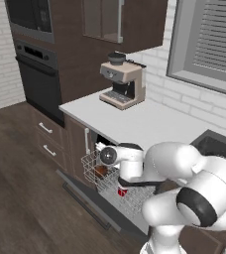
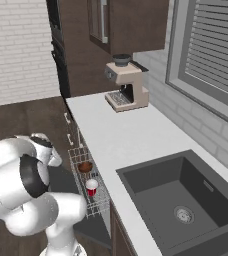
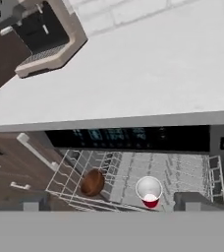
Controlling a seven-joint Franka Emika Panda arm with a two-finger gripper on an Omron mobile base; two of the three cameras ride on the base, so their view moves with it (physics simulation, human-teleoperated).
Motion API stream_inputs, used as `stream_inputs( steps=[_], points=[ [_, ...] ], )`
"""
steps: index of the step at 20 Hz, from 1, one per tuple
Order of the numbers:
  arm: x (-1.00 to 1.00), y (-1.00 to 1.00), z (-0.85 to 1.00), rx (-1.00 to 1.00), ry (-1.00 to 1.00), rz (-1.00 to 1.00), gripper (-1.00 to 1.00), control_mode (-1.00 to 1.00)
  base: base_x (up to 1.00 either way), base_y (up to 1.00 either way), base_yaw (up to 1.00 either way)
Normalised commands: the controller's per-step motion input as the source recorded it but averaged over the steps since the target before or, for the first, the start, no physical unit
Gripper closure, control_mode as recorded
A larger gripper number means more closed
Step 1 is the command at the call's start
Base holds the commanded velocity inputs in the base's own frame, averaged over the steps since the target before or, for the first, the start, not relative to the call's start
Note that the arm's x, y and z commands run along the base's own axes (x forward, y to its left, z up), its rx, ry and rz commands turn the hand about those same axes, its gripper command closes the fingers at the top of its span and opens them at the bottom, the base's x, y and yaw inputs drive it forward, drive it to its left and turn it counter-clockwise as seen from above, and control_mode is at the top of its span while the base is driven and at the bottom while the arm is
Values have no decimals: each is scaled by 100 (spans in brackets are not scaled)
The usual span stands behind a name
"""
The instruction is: Pick up the cup and bowl from the counter, place them in the dishwasher, and close the dishwasher door.
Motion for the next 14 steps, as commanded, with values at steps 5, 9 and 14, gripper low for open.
stream_inputs(
  steps=[5,9,14],
  points=[
    [-12,-1,100,-4,-21,0,-100,-100,0,0,0],
    [-27,-7,100,0,5,0,-100,-100,0,0,0],
    [-52,-4,100,0,32,6,-100,-100,0,0,0]
  ],
)
